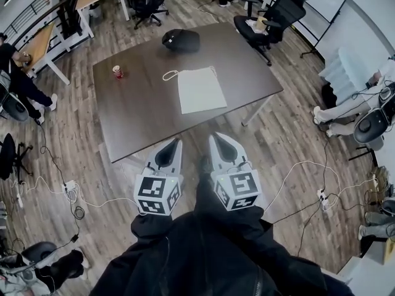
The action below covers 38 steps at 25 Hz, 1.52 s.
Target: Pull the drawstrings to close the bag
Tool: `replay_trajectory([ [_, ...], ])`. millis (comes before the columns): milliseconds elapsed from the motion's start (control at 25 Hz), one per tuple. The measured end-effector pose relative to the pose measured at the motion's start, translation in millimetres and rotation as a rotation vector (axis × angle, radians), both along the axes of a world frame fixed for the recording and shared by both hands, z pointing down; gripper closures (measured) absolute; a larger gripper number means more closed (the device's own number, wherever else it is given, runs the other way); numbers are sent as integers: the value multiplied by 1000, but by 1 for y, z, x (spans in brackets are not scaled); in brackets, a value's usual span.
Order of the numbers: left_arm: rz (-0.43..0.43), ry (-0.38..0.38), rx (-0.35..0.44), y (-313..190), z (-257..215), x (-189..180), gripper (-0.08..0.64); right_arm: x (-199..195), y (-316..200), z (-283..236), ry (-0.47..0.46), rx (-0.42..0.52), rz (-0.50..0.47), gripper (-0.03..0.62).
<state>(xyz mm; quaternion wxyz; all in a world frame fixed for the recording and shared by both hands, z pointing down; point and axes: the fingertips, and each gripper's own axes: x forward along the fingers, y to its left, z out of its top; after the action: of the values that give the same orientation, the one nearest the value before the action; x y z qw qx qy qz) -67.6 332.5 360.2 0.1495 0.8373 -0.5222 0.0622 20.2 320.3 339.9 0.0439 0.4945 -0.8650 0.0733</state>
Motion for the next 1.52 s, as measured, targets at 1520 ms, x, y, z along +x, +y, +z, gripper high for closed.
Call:
replay_trajectory([
  [1520, -151, 44, -371, -388, 143, -14, 528, 28, -409, 151, 82, -383, -84, 571],
])
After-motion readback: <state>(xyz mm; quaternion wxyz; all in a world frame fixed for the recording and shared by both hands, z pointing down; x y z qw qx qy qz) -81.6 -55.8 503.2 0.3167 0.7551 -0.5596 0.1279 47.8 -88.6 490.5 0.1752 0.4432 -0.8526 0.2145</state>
